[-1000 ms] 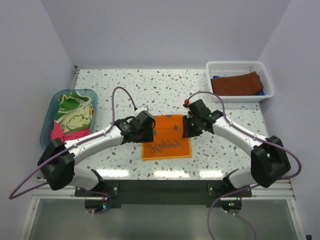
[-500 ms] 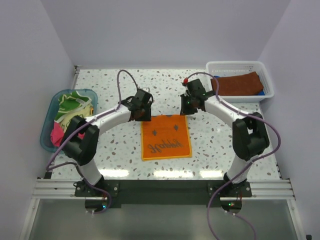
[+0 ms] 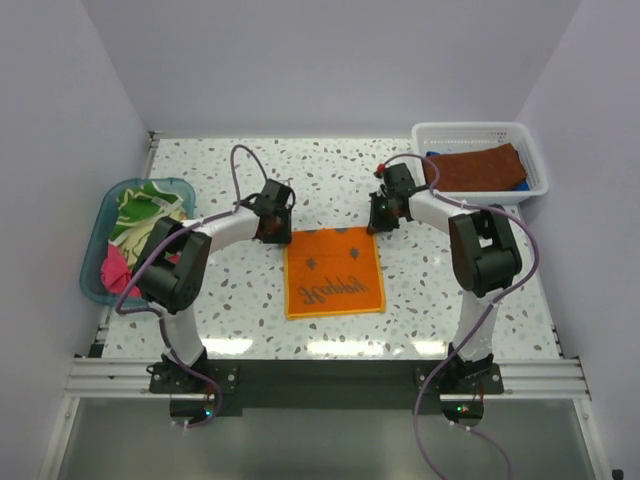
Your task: Fold and stack the towels
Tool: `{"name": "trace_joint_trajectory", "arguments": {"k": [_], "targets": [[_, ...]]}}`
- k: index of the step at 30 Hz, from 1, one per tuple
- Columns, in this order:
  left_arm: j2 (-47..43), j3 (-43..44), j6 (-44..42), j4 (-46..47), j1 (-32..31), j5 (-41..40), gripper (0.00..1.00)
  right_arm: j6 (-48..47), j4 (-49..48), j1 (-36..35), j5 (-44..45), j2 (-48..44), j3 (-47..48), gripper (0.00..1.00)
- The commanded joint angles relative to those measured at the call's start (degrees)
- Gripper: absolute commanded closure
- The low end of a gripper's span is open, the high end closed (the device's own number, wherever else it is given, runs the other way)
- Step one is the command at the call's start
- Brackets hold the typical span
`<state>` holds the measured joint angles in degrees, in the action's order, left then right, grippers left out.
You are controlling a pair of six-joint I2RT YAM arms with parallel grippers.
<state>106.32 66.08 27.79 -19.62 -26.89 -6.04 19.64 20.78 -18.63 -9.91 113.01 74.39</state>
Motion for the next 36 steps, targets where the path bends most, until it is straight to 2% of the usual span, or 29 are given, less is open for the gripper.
{"name": "trace_joint_trajectory", "arguments": {"k": [1, 5, 6, 8, 9, 11, 12, 15, 19, 24, 28, 36], "targets": [[0.99, -1.66, -1.60, 2.83, 0.26, 2.00, 0.64, -1.00, -1.97, 0.00, -0.02, 0.28, -1.97, 0.92], [-1.46, -0.53, -3.53, 1.08, 0.26, 1.65, 0.59, -5.12, 0.84, 0.00, -0.81, -3.05, -0.83, 0.90], [-2.34, 0.00, -5.01, 0.64, 0.26, 1.47, 0.55, -6.44, 1.98, 0.00, -1.51, -3.84, 0.83, 0.89], [-4.89, 2.02, -6.95, -0.59, 0.26, 0.69, 0.48, -9.78, 6.28, 0.00, -2.91, -5.43, 3.03, 0.81], [-5.51, 2.81, -10.01, -1.03, 0.26, 0.16, 0.42, -13.10, 7.95, 0.00, -2.83, -5.78, 5.30, 0.78], [-6.74, 4.93, -13.88, -1.91, 0.44, -0.37, 0.36, -19.25, 12.61, 0.00, -2.22, -6.31, 7.60, 0.68], [-7.00, 5.45, -18.25, -2.00, 0.44, -0.37, 0.25, -22.51, 14.19, 0.17, -1.87, -6.23, 9.87, 0.65], [-6.74, 7.39, -27.39, -3.14, 0.97, 1.64, 0.11, -30.52, 19.56, 0.53, -1.69, -4.74, 13.92, 0.55], [-5.34, 9.76, -38.15, -4.20, 1.84, 7.78, 0.11, -39.40, 26.84, 1.05, -4.94, -0.52, 19.29, 0.54], [-1.40, 12.13, -46.93, -5.25, 2.64, 14.91, 0.18, -47.84, 33.62, 1.05, -7.13, 6.76, 27.11, 0.54], [3.27, 17.13, -50.29, -10.51, 2.90, 18.43, 0.22, -52.33, 38.88, 0.97, -9.42, 11.08, 31.16, 0.54], [6.96, 21.19, -52.93, -13.16, 3.60, 23.36, 0.34, -57.17, 41.45, 0.88, -10.21, 15.22, 35.91, 0.55]]}}
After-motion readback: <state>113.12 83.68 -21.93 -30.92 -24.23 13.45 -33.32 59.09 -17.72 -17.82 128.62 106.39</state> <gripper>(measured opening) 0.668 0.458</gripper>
